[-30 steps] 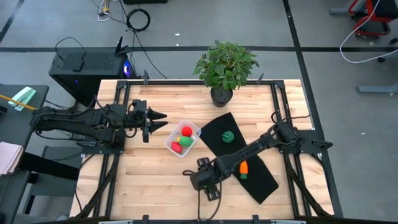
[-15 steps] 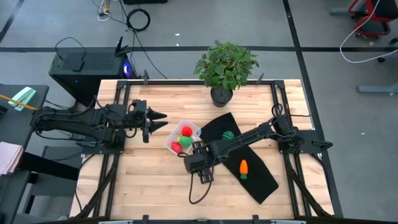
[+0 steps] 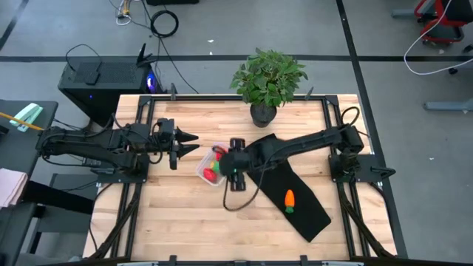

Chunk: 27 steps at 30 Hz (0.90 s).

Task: Pick and placing Produce into tupperware
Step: Put the green lemon into the transparent bin

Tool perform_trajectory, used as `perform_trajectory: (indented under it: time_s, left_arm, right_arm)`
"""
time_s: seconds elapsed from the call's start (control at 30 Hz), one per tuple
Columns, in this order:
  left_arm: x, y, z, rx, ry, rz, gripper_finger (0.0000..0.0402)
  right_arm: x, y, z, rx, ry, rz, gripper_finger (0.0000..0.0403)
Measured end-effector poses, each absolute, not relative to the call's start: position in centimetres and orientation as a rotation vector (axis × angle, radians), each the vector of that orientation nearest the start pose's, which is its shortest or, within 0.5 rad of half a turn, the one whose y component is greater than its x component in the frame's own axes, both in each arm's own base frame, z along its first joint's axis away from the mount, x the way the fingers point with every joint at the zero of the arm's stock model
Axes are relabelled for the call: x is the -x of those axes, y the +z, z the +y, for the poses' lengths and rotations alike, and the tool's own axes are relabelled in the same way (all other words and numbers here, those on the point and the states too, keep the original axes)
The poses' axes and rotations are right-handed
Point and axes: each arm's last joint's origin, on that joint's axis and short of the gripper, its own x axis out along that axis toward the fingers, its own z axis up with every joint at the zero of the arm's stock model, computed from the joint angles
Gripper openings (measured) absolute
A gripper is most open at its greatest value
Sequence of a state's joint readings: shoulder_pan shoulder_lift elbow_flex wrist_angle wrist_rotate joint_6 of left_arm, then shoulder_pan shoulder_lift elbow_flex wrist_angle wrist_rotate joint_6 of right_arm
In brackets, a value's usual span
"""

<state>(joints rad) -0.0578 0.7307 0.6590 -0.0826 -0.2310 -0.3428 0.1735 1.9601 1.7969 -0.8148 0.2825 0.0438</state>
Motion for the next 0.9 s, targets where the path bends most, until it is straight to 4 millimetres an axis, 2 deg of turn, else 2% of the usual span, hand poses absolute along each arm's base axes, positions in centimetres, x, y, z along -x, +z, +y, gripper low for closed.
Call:
perform_trajectory:
  time_s: [0.13, 0.43, 0.67, 0.9]
  left_arm:
    - [-16.7, 30.7, -0.3, 0.319, 0.197, 0.122, 0.0176]
    - [-16.7, 30.7, -0.3, 0.320, 0.197, 0.120, 0.0173]
    - [-16.7, 30.8, -0.3, 0.306, 0.195, 0.120, 0.0177]
    - [-16.7, 30.8, -0.3, 0.306, 0.195, 0.119, 0.0174]
  right_arm:
    - [-43.0, 29.4, 4.8, 0.126, -0.172, 0.849, 0.0245]
    - [-44.6, 27.3, 2.4, 0.060, -0.240, 0.853, 0.0245]
    - [-45.9, 24.7, 2.3, 0.042, -0.221, 0.880, 0.0245]
    - [-46.2, 23.8, 2.0, 0.037, -0.232, 0.906, 0.0245]
